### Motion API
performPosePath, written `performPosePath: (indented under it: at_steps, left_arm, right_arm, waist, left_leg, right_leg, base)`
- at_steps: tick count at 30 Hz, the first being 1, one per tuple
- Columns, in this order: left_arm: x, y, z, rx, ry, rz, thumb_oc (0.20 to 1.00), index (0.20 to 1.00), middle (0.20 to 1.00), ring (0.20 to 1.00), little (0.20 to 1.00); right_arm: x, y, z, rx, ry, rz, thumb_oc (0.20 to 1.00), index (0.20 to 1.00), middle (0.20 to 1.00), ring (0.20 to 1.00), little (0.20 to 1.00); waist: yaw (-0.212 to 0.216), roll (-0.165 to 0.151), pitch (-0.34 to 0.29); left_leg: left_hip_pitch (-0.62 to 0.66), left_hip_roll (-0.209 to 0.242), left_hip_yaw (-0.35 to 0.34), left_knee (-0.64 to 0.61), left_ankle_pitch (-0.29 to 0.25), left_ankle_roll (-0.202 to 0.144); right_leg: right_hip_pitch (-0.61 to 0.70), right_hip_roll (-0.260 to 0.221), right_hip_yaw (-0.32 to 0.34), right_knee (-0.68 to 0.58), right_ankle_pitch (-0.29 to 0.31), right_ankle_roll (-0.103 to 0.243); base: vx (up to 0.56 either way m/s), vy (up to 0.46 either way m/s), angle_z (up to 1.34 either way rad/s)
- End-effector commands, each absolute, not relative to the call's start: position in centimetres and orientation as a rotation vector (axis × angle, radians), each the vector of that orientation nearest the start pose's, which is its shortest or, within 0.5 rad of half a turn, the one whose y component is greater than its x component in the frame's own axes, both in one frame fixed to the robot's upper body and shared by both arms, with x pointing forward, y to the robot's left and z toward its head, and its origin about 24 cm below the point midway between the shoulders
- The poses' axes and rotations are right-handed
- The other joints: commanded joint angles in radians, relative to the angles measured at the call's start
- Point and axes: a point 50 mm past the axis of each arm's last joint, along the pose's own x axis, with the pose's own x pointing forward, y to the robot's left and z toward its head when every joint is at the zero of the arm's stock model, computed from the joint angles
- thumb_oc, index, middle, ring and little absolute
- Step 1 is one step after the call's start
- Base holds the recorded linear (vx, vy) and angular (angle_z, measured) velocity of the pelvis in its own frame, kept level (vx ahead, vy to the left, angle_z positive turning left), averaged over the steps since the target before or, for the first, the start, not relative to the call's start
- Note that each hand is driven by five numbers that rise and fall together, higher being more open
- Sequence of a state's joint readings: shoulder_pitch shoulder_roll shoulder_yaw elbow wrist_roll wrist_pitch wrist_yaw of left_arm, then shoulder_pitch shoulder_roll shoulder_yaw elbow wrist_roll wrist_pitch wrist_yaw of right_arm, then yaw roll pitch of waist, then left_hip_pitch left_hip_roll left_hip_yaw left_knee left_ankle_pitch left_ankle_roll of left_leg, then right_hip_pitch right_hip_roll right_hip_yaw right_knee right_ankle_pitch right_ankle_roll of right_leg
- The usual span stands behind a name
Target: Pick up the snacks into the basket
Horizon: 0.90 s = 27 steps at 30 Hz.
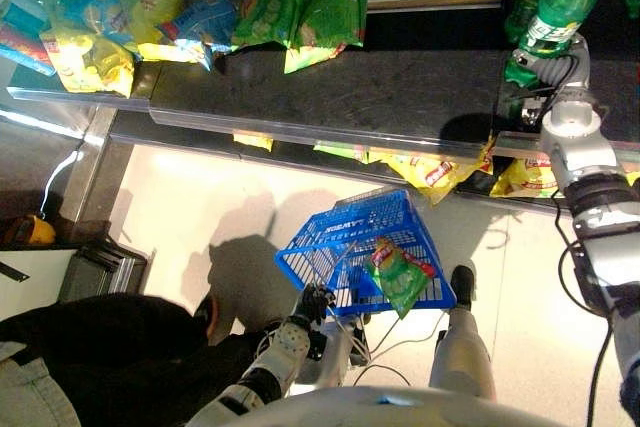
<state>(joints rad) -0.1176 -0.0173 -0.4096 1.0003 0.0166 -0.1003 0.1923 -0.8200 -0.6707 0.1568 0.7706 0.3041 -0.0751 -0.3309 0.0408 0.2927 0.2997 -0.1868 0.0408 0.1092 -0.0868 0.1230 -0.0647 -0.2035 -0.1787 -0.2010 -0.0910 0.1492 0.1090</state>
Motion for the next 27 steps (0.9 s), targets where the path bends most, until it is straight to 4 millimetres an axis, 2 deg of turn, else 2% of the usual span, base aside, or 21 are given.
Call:
performPosePath:
  at_steps: [1, 4, 9, 13, 15, 19, 22, 27]
  left_arm:
    - [16.5, 14.4, -14.2, 0.464, 0.849, -0.128, 0.200, 0.200, 0.200, 0.200, 0.200]
    - [16.4, 14.7, -14.3, 0.459, 0.865, -0.107, 0.200, 0.200, 0.200, 0.200, 0.200]
    - [16.1, 15.2, -14.4, 0.459, 0.879, -0.093, 0.200, 0.200, 0.200, 0.200, 0.200]
    - [16.0, 15.7, -14.4, 0.455, 0.889, -0.073, 0.200, 0.200, 0.200, 0.200, 0.200]
    - [15.9, 15.9, -14.4, 0.451, 0.892, -0.063, 0.200, 0.200, 0.200, 0.200, 0.200]
    - [16.0, 16.5, -14.4, 0.447, 0.893, -0.041, 0.200, 0.200, 0.200, 0.200, 0.200]
    - [16.0, 17.1, -14.4, 0.440, 0.902, -0.013, 0.200, 0.200, 0.200, 0.200, 0.200]
    - [15.2, 18.2, -14.8, 0.388, 0.965, 0.058, 0.200, 0.200, 0.200, 0.200, 0.200]
  right_arm:
    - [37.3, -27.8, 19.2, -0.285, -0.281, -0.438, 0.200, 0.200, 0.200, 0.200, 0.200]
    - [36.3, -27.8, 17.0, -0.226, -0.261, -0.442, 0.200, 0.200, 0.200, 0.200, 0.200]
    - [35.3, -27.8, 15.6, -0.185, -0.252, -0.430, 0.200, 0.200, 0.200, 0.200, 0.200]
    - [34.2, -27.3, 15.3, -0.138, -0.296, -0.391, 0.200, 0.200, 0.200, 0.200, 0.200]
    - [33.2, -27.4, 15.7, -0.111, -0.343, -0.381, 0.200, 0.200, 0.200, 0.200, 0.200]
    - [30.8, -27.4, 18.2, -0.097, -0.508, -0.338, 0.200, 0.200, 0.200, 0.200, 0.200]
    - [28.2, -26.7, 19.8, -0.126, -0.626, -0.236, 0.200, 0.200, 0.200, 0.200, 0.200]
    - [24.5, -25.5, 18.8, -0.169, -0.632, -0.089, 0.200, 0.200, 0.200, 0.200, 0.200]
  waist:
    - [0.016, -0.082, -0.022]
    - [0.010, -0.093, -0.022]
    - [0.007, -0.100, -0.024]
    - [0.000, -0.111, -0.030]
    - [-0.006, -0.117, -0.033]
    - [-0.020, -0.131, -0.035]
    - [-0.040, -0.152, -0.037]
    - [-0.069, -0.183, -0.047]
  left_leg:
    - [-0.004, -0.022, -0.002, 0.012, -0.029, -0.043]
    - [0.001, -0.021, 0.003, 0.015, -0.034, -0.039]
    - [0.009, -0.021, 0.006, 0.016, -0.037, -0.037]
    - [0.015, -0.021, 0.008, 0.017, -0.040, -0.036]
    - [0.018, -0.021, 0.009, 0.016, -0.041, -0.036]
    - [0.024, -0.019, 0.016, 0.016, -0.044, -0.035]
    - [0.033, -0.012, 0.026, 0.015, -0.047, -0.037]
    - [0.051, 0.003, 0.043, 0.015, -0.051, -0.041]
  right_leg:
    - [-0.056, -0.098, 0.062, 0.004, 0.010, 0.086]
    - [-0.053, -0.099, 0.068, 0.004, 0.011, 0.086]
    - [-0.045, -0.099, 0.069, 0.004, 0.009, 0.085]
    - [-0.040, -0.098, 0.070, 0.004, 0.009, 0.085]
    - [-0.038, -0.098, 0.070, 0.004, 0.008, 0.085]
    - [-0.039, -0.096, 0.073, 0.005, 0.008, 0.086]
    - [-0.038, -0.092, 0.081, 0.005, 0.007, 0.086]
    - [-0.026, -0.079, 0.086, 0.007, -0.001, 0.084]
  base:
    - [0.00, 0.000, 0.00]
    - [0.00, 0.000, 0.00]
    - [0.00, 0.000, 0.00]
    - [0.00, 0.000, 0.00]
    - [0.00, 0.000, 0.00]
    - [0.00, 0.000, 0.00]
    - [0.00, -0.009, -0.02]
    - [0.03, -0.038, -0.11]
